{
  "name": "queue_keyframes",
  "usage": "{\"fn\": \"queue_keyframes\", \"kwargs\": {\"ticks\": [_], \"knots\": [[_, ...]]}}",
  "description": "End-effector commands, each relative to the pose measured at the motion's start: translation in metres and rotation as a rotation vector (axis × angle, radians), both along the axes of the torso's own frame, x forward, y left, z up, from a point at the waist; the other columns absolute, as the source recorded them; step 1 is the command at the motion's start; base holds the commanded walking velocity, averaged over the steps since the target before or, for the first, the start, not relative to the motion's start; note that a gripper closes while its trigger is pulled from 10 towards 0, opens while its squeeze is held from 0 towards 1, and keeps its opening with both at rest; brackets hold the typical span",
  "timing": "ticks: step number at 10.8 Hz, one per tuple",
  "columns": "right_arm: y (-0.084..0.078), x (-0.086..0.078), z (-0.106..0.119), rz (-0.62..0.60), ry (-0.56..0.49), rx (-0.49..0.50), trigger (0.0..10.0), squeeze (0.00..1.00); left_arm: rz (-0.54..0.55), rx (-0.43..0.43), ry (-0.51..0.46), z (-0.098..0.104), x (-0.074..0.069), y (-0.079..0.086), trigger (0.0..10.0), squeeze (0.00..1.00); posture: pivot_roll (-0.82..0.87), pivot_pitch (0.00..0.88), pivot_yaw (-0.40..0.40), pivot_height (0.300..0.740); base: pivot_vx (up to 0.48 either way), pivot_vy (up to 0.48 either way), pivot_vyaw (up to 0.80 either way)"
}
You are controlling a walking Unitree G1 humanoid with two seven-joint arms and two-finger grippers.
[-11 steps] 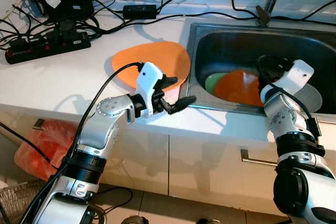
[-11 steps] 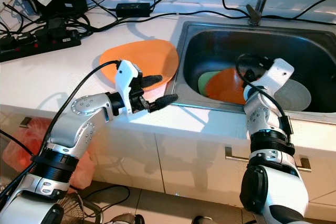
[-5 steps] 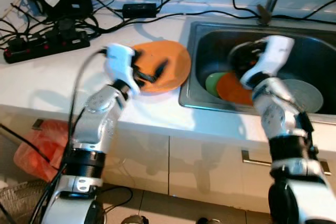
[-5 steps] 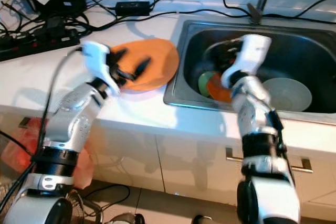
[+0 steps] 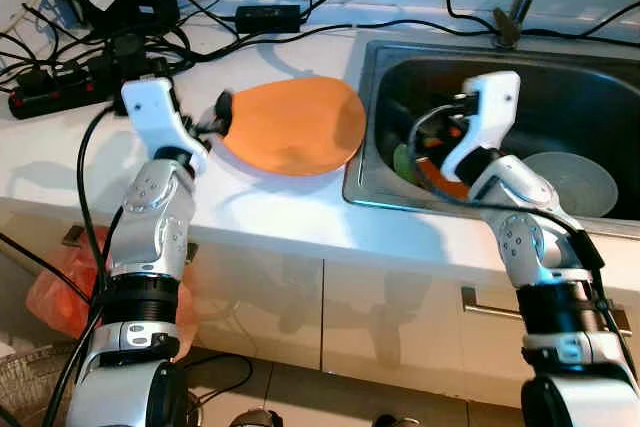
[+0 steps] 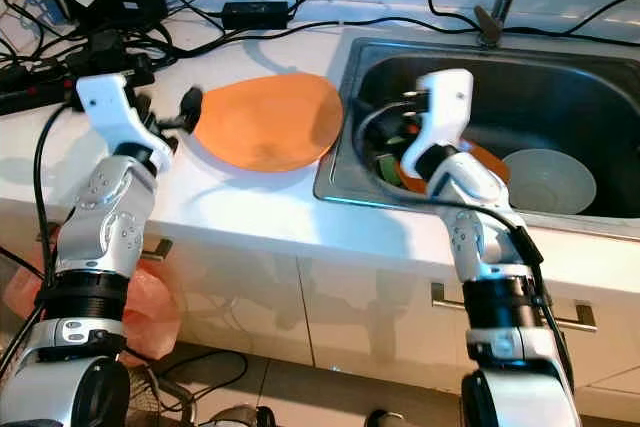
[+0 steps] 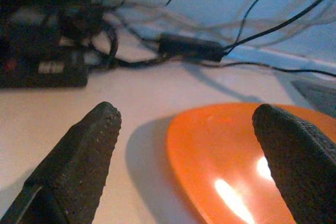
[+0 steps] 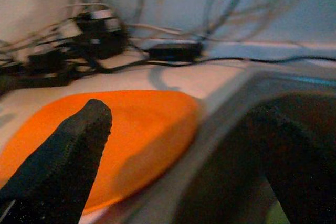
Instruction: Kitchen organization
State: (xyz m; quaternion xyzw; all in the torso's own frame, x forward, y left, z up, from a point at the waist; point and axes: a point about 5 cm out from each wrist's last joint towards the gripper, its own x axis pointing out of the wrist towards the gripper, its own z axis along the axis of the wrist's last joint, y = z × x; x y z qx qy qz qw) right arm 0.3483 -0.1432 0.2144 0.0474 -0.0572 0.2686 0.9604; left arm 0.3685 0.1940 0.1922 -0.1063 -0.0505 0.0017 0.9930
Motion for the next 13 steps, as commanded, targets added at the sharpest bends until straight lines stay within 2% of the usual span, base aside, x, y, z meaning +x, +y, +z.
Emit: {"fn": "queue_keyframes", "kwargs": {"ticks": [1, 2, 3, 6, 7, 8, 9, 10, 11, 12, 13], "knots": [[0.01, -0.01, 0.004, 0.106, -0.016, -0.028, 10.0, 0.0, 0.021, -0.072, 0.048, -0.002, 0.006, 0.003, 10.0, 0.0, 0.02, 0.08, 0.033, 0.74, 0.0, 0.0, 0.0], [0.014, -0.014, 0.005, 0.147, -0.024, -0.042, 10.0, 0.0, 0.012, -0.112, 0.072, -0.004, 0.008, 0.003, 10.0, 0.0, 0.02, 0.08, 0.033, 0.74, 0.0, 0.0, 0.0], [0.018, -0.02, 0.008, 0.192, -0.034, -0.059, 10.0, 0.0, -0.036, -0.222, 0.13, -0.01, 0.013, -0.003, 10.0, 0.0, 0.02, 0.078, 0.034, 0.74, 0.0, 0.0, 0.0], [0.019, -0.026, 0.01, 0.208, -0.034, -0.073, 10.0, 0.0, -0.123, -0.354, 0.228, -0.017, 0.018, -0.016, 10.0, 0.0, 0.01, 0.081, 0.04, 0.74, 0.0, 0.0, 0.0], [0.02, -0.027, 0.009, 0.21, -0.032, -0.084, 10.0, 0.0, -0.182, -0.39, 0.294, -0.023, 0.018, -0.025, 10.0, 0.0, 0.01, 0.084, 0.042, 0.74, 0.0, 0.0, 0.0], [0.02, -0.027, 0.009, 0.209, -0.032, -0.087, 10.0, 0.0, -0.213, -0.441, 0.313, -0.024, 0.017, -0.031, 10.0, 0.0, 0.01, 0.085, 0.042, 0.74, 0.0, 0.0, 0.0], [0.019, -0.027, 0.009, 0.203, -0.031, -0.09, 10.0, 0.0, -0.245, -0.555, 0.351, -0.026, 0.015, -0.039, 10.0, 0.0, 0.01, 0.088, 0.043, 0.74, 0.0, 0.0, 0.0], [0.019, -0.028, 0.009, 0.201, -0.031, -0.091, 10.0, 0.0, -0.237, -0.589, 0.367, -0.028, 0.015, -0.039, 10.0, 0.0, 0.01, 0.089, 0.043, 0.74, 0.0, 0.0, 0.0], [0.019, -0.028, 0.009, 0.198, -0.029, -0.093, 10.0, 0.0, -0.227, -0.68, 0.389, -0.031, 0.014, -0.039, 10.0, 0.0, 0.01, 0.091, 0.042, 0.74, 0.0, 0.0, 0.0], [0.019, -0.028, 0.008, 0.194, -0.027, -0.096, 10.0, 0.0, -0.214, -0.73, 0.394, -0.032, 0.014, -0.037, 6.2, 0.0, 0.01, 0.091, 0.042, 0.74, 0.0, 0.0, 0.0], [0.018, -0.027, 0.007, 0.186, -0.026, -0.1, 10.0, 0.0, -0.213, -0.793, 0.388, -0.032, 0.014, -0.037, 0.0, 0.0, 0.01, 0.09, 0.044, 0.74, 0.0, 0.0, 0.0]]}}
